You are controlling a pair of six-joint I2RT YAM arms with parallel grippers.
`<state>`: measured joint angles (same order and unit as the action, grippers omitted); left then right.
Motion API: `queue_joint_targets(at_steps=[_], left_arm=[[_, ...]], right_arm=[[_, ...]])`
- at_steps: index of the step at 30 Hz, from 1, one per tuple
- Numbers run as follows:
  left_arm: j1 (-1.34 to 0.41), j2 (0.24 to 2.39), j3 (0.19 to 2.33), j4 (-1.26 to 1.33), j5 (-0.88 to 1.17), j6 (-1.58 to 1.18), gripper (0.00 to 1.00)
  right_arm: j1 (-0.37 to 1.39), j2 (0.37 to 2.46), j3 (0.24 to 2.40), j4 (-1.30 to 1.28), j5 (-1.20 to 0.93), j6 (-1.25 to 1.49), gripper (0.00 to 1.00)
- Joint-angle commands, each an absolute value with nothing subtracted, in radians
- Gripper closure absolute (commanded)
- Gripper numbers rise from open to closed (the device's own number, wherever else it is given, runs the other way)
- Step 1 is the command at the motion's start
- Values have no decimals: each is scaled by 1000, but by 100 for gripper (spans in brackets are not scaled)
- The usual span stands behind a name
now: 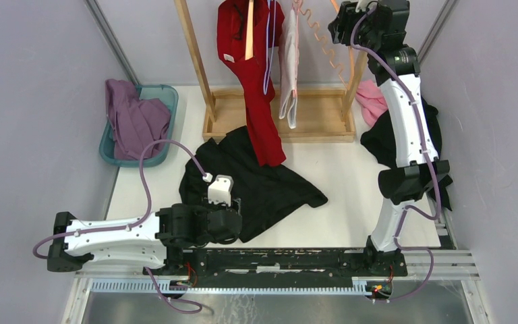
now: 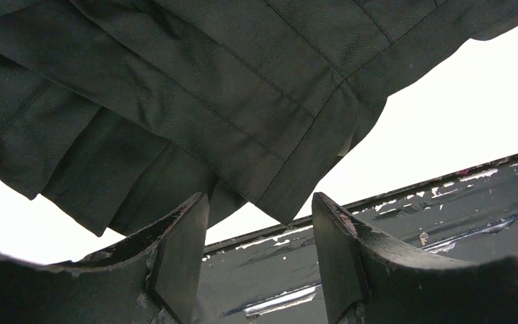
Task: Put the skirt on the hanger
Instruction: Pick up the hanger from the clothesline.
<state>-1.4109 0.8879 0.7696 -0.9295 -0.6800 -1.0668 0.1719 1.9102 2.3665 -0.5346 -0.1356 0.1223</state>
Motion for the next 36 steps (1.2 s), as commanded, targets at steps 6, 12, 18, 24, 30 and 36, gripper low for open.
queue_joint_targets(at_steps=[6, 12, 18, 24, 30, 36], left_arm=[[-1416, 861, 791, -936, -732, -1129, 36], [-1415, 849, 783, -940, -732, -1135, 36], [-1416, 841, 781, -942, -732, -1141, 36], [-1415, 826, 776, -946, -737, -1144, 36], [-1416, 827, 776, -943, -738, -1146, 36], [-1416, 831, 770, -927, -727, -1140, 36]], right_arm=[[168, 1923, 2404, -474, -195, 151, 67], [168, 1887, 2395, -435, -214, 155, 93], [169, 1787, 2299, -327, -204, 162, 98], [169, 1680, 2203, -234, -186, 165, 98], [169, 1613, 2213, -320, -183, 161, 98], [169, 1440, 2067, -448, -132, 149, 98]])
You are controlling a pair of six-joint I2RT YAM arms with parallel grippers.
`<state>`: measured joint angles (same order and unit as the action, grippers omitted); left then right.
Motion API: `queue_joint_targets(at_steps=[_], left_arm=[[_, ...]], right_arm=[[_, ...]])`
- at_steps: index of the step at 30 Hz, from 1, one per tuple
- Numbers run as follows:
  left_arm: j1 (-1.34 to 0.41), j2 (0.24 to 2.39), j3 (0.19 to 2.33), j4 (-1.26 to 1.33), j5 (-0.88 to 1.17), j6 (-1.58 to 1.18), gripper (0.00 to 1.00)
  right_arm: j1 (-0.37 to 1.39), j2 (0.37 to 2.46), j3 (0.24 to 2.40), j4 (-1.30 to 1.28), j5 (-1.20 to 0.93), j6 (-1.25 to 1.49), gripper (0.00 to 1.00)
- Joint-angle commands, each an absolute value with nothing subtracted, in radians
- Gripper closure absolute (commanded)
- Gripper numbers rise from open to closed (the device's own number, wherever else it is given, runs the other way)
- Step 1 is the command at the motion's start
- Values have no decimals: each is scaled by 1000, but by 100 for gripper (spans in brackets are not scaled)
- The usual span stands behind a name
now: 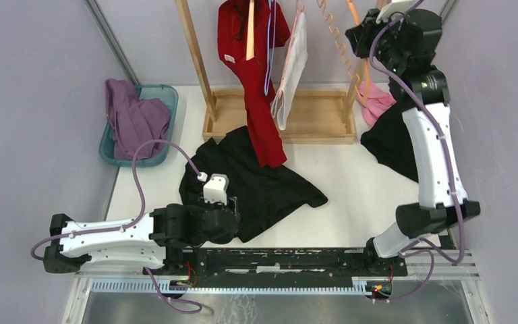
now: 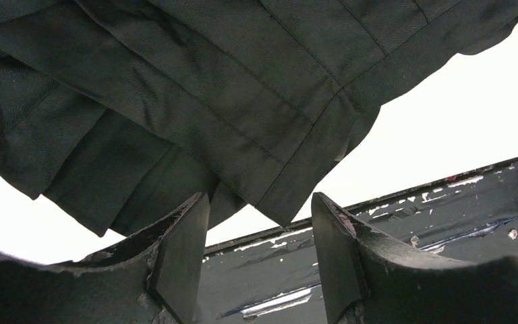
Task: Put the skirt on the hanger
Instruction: Pick up the hanger from the clothesline.
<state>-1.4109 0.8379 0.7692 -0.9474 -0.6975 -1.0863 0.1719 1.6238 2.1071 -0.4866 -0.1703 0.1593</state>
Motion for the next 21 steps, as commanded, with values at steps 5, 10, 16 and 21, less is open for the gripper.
queue_joint_targets(at_steps=[5, 10, 16, 21], left_arm=[[-1416, 828, 776, -927, -729, -1134, 36], [-1415, 815, 771, -928, -722, -1140, 36], [-1417, 836, 745, -919, -691, -1150, 34], [-1416, 920, 717, -874, -634, -1143, 32]], right_arm=[[169, 1345, 2011, -540, -156, 143, 98], [169, 1214, 1906, -694, -188, 155, 98], [170, 977, 1664, -834, -252, 223, 98], [170, 817, 1518, -975, -354, 276, 98]])
